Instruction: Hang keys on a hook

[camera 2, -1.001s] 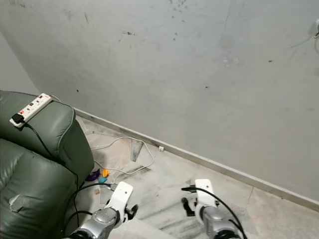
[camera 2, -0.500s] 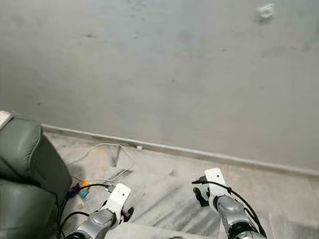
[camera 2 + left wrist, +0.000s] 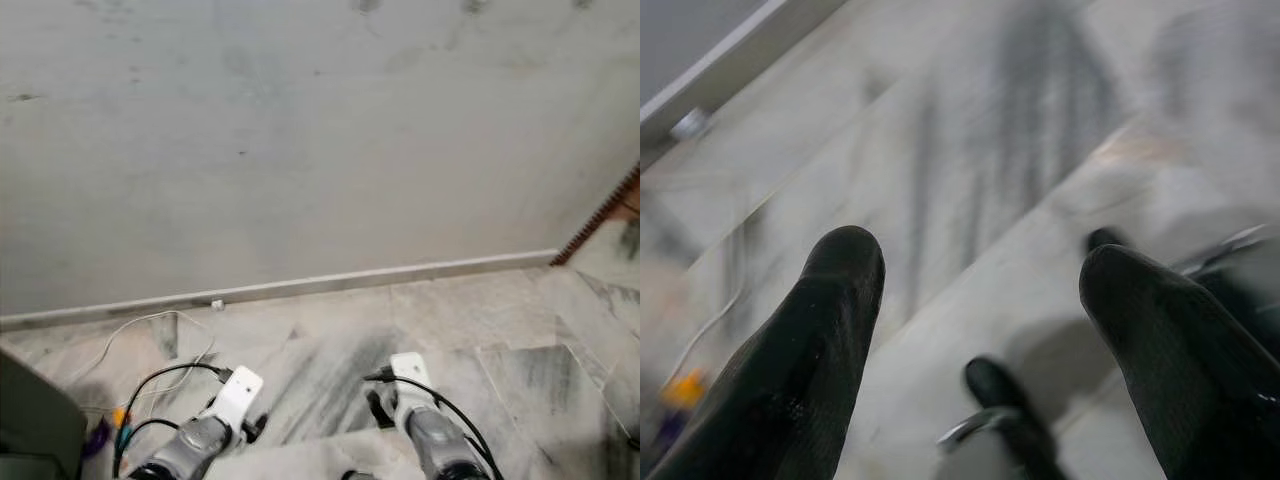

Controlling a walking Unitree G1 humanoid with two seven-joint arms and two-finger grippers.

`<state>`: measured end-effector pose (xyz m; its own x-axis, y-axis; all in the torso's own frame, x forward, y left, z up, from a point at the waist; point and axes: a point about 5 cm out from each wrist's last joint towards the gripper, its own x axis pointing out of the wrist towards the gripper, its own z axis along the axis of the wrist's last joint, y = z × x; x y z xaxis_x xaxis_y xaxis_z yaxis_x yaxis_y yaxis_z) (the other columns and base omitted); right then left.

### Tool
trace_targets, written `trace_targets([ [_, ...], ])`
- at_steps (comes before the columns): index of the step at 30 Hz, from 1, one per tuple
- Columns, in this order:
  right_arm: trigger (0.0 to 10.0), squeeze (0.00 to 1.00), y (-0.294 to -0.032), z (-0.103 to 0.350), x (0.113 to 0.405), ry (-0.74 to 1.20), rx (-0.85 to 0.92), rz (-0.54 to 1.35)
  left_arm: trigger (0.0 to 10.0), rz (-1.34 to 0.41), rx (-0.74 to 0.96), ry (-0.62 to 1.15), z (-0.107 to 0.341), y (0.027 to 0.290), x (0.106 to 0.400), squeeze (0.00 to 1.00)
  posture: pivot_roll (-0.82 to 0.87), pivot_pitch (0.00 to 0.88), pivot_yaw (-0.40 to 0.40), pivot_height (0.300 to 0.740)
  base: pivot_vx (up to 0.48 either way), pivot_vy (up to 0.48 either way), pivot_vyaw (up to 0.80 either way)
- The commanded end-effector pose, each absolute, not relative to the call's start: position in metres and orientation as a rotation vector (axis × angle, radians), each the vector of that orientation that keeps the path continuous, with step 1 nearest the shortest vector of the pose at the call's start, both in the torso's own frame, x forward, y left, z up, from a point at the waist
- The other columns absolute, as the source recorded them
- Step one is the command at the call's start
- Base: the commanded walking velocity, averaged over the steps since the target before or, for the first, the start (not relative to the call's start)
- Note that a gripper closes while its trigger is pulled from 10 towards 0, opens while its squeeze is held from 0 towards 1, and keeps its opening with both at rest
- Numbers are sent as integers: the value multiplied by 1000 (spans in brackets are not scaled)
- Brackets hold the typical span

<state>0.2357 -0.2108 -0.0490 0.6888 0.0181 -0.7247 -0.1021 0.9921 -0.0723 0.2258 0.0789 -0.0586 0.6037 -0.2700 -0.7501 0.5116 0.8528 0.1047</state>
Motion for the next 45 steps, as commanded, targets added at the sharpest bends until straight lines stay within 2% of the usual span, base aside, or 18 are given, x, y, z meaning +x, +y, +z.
trace_targets([
  [1,10000,0,-212,-49,236,808,-106,42,10000,-428,346,821,-62,87,223,0,9,101,-1,740,0,0,-788],
  [7,10000,0,-233,-50,228,833,-117,-72,10000,-385,411,858,-64,91,221,0,4,98,-9,740,0,0,-788],
  [12,10000,0,-237,-54,220,853,-102,-111,10000,-321,408,852,-65,93,220,0,6,99,-12,740,0,0,-788],
  [15,10000,0,-235,-58,215,862,-55,-146,10000,-138,337,804,-64,97,218,0,10,101,-11,740,0,0,-196],
  [16,10000,0,-234,-58,215,861,-28,-161,10000,-58,287,781,-64,98,217,0,12,102,-11,740,0,0,0],
  [17,10000,0,-229,-59,216,853,27,-186,10000,108,171,730,-62,100,213,0,14,103,-12,740,0,0,0],
  [19,10000,0,-221,-59,220,846,55,-175,10000,183,76,698,-61,100,211,0,17,103,-12,740,0,0,0],
  [21,10000,0,-217,-58,222,842,63,-163,10000,187,52,689,-60,99,211,0,18,102,-12,740,0,0,0],
  [24,10000,0,-187,-56,233,830,62,-15,10000,25,153,702,-60,96,217,0,24,98,-6,740,0,0,0],
  [29,10000,0,-167,-53,240,817,47,71,10000,-16,178,705,-60,95,218,0,25,92,0,740,0,0,0],
  [32,10000,0,-164,-52,243,809,53,70,10000,-20,183,701,-60,95,219,0,26,93,3,740,0,0,0],
  [36,10000,0,-165,-51,244,795,100,25,10000,64,223,667,-58,99,219,0,26,91,17,740,0,0,0],
  [37,10000,0,-167,-50,245,781,134,-7,10000,171,202,632,-56,102,217,0,32,90,25,740,0,0,0],
  [40,10000,0,-175,-52,242,790,123,-47,10000,266,106,627,-56,104,213,0,39,90,31,740,0,0,0],
  [45,10000,0,-179,-56,234,810,75,-24,10000,129,225,627,-55,100,218,0,54,95,29,740,0,0,0],
])
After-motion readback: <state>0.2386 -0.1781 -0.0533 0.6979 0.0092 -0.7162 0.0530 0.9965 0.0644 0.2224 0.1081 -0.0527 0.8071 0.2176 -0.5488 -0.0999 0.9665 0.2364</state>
